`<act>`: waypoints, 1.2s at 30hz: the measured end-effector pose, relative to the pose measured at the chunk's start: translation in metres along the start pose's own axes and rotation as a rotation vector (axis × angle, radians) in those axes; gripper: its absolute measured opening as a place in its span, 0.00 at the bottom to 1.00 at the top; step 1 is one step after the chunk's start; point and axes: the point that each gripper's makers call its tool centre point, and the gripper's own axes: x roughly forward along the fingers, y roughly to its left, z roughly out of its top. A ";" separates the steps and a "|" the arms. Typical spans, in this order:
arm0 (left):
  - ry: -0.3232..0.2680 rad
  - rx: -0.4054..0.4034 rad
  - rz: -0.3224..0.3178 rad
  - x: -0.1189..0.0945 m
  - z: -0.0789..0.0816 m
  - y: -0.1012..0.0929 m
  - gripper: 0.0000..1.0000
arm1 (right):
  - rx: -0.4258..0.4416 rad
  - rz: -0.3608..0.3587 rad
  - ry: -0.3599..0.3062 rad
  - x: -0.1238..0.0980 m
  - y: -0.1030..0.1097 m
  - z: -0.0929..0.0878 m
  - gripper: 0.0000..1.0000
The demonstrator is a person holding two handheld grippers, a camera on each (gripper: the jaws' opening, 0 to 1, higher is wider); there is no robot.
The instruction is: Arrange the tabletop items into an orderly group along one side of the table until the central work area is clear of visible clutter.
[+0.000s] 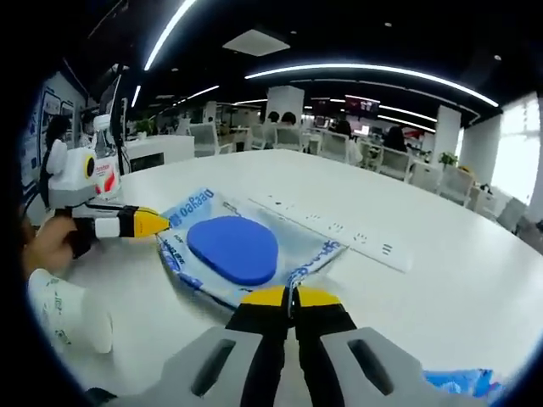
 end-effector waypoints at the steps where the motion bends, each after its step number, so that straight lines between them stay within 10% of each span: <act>1: -0.003 0.001 -0.004 -0.001 0.002 -0.002 0.00 | -0.009 0.004 -0.002 -0.002 0.000 -0.001 0.00; 36: 0.035 0.315 -0.175 -0.031 -0.001 -0.057 0.00 | 0.055 -0.072 -0.005 -0.084 0.017 -0.021 0.00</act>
